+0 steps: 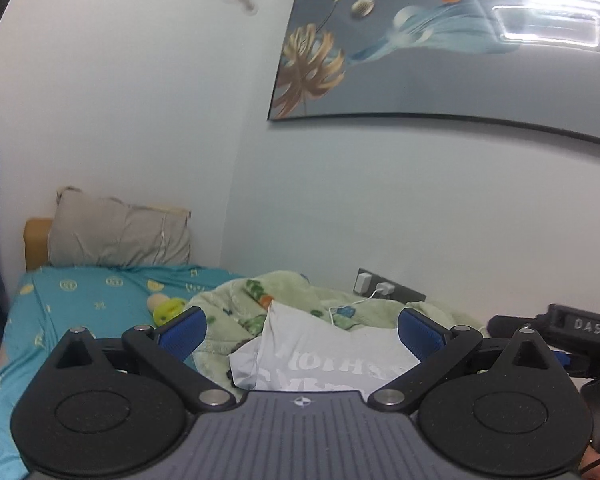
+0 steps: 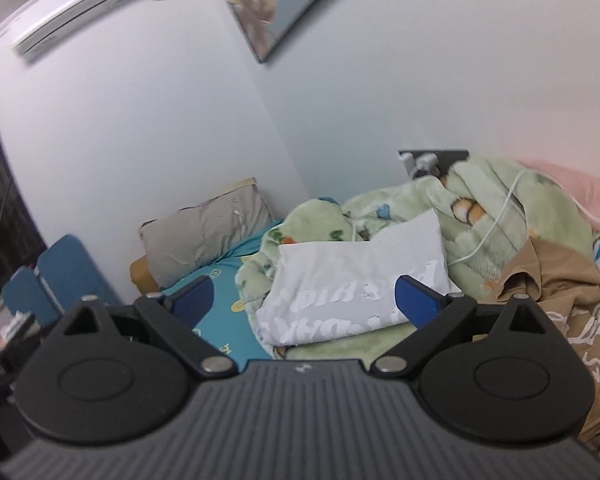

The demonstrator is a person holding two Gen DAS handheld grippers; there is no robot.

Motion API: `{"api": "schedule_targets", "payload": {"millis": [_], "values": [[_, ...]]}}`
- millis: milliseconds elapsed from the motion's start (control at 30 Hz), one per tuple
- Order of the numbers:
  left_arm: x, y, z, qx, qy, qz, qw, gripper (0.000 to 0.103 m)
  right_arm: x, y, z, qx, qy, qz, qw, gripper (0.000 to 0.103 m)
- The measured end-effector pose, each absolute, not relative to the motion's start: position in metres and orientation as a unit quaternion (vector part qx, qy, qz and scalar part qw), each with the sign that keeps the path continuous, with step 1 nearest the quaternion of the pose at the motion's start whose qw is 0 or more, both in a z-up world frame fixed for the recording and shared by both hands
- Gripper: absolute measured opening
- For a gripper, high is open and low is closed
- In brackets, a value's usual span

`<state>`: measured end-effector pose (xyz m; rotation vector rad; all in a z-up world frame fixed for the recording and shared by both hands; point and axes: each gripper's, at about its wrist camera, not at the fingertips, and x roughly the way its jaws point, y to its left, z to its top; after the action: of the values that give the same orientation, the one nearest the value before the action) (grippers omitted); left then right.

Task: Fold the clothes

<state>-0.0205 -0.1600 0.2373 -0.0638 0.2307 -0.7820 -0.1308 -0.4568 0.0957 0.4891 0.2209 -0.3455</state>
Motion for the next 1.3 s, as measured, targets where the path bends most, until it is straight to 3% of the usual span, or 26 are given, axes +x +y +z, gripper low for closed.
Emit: {"api": "schedule_targets", "payload": {"millis": [433, 867, 1300], "values": [[-0.066, -0.125, 0.213, -0.019, 0.088, -0.353, 0.931, 0.103, -0.172, -0.382, 0.076, 0.118, 0.057, -0.180, 0.975, 0.099], [-0.078, -0.112, 0.178, 0.020, 0.067, -0.329, 0.942, 0.103, -0.156, -0.357, 0.034, 0.088, 0.061, -0.220, 0.970, 0.099], [-0.074, -0.112, 0.172, 0.015, 0.076, -0.328, 0.941, 0.103, -0.154, -0.345, 0.034, 0.070, 0.072, -0.233, 0.967, 0.099]]}}
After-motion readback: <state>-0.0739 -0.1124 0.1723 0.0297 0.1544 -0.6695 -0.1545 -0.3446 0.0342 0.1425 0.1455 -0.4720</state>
